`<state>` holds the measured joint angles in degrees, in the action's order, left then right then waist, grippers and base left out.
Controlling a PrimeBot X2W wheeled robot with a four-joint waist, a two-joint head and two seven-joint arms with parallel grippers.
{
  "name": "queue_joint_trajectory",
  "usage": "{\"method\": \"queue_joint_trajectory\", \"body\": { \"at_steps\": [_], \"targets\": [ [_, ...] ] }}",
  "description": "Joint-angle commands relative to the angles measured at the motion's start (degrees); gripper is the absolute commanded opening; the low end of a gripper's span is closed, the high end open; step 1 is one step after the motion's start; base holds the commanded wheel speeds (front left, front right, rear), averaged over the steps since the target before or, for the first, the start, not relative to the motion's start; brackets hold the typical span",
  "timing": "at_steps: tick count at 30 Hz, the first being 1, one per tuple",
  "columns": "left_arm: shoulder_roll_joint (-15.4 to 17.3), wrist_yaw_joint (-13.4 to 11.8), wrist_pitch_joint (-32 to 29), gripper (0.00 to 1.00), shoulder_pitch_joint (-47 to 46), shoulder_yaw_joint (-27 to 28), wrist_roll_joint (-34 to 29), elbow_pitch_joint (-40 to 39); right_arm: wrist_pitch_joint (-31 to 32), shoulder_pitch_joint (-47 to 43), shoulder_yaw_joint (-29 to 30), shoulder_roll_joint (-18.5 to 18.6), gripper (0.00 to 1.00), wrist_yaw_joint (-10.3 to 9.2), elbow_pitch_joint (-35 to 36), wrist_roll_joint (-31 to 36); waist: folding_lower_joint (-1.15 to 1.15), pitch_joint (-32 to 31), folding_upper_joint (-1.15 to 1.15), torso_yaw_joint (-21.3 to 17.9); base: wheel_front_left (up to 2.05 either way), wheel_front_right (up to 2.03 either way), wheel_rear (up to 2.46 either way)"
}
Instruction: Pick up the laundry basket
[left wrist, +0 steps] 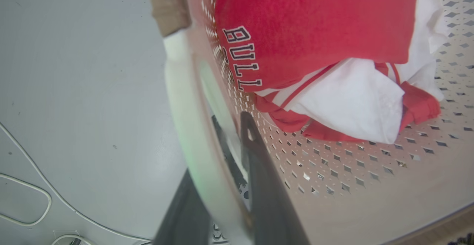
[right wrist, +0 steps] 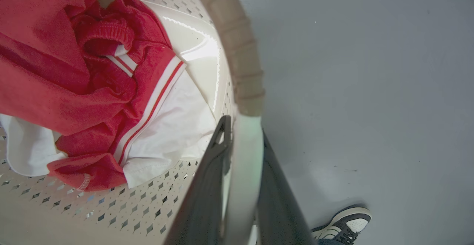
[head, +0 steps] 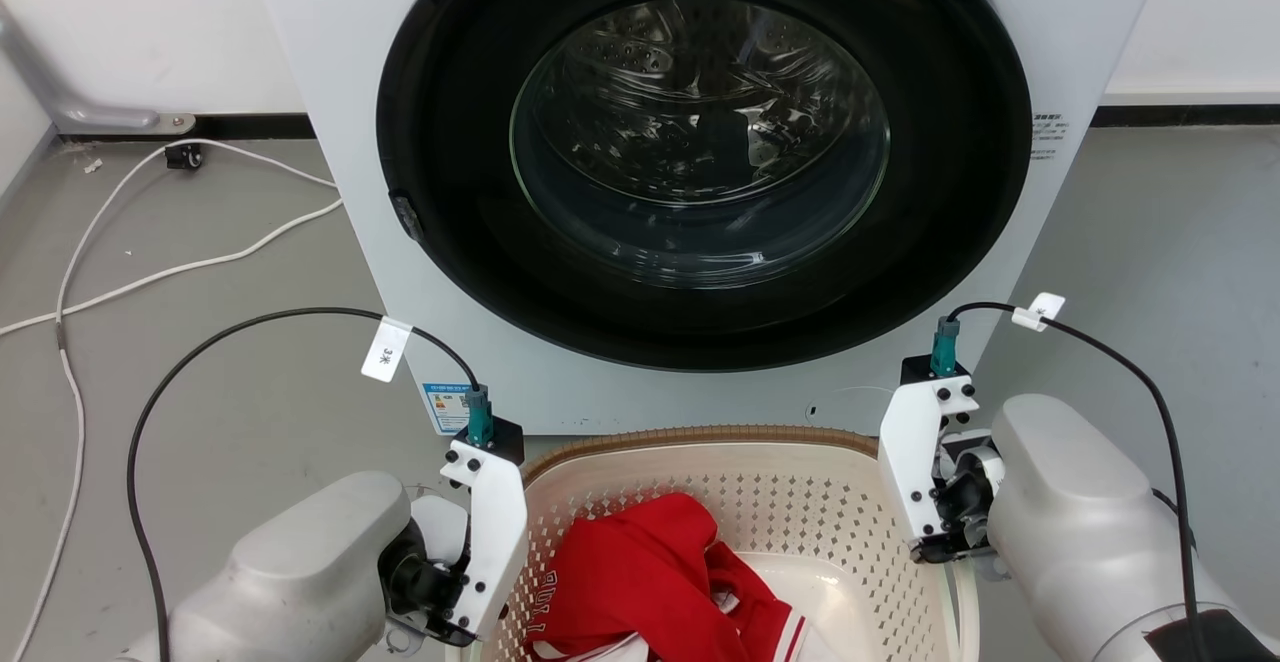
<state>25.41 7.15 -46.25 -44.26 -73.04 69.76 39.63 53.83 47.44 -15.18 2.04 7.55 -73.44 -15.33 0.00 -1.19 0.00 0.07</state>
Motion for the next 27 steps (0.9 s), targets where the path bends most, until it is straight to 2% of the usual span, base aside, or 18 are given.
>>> {"method": "queue_joint_trajectory", "body": {
  "at_steps": [1, 27],
  "targets": [
    [1.35, 0.5, -0.93, 0.0, 0.31, -0.7, -0.74, 0.34, -0.35, 0.11, -0.18, 1.53, 0.0, -0.12, 0.12, 0.57, 0.0, 0.0, 0.0, 0.0, 0.0, 0.0, 0.0],
    [0.99, 0.5, -1.94, 0.0, -1.36, -0.68, -0.86, 1.6, -0.85, 0.14, 0.38, 1.61, 0.0, -0.12, -0.2, 0.84, 0.0, 0.14, 0.0, 0.47, 0.0, 0.0, 0.0]
  ]
}}
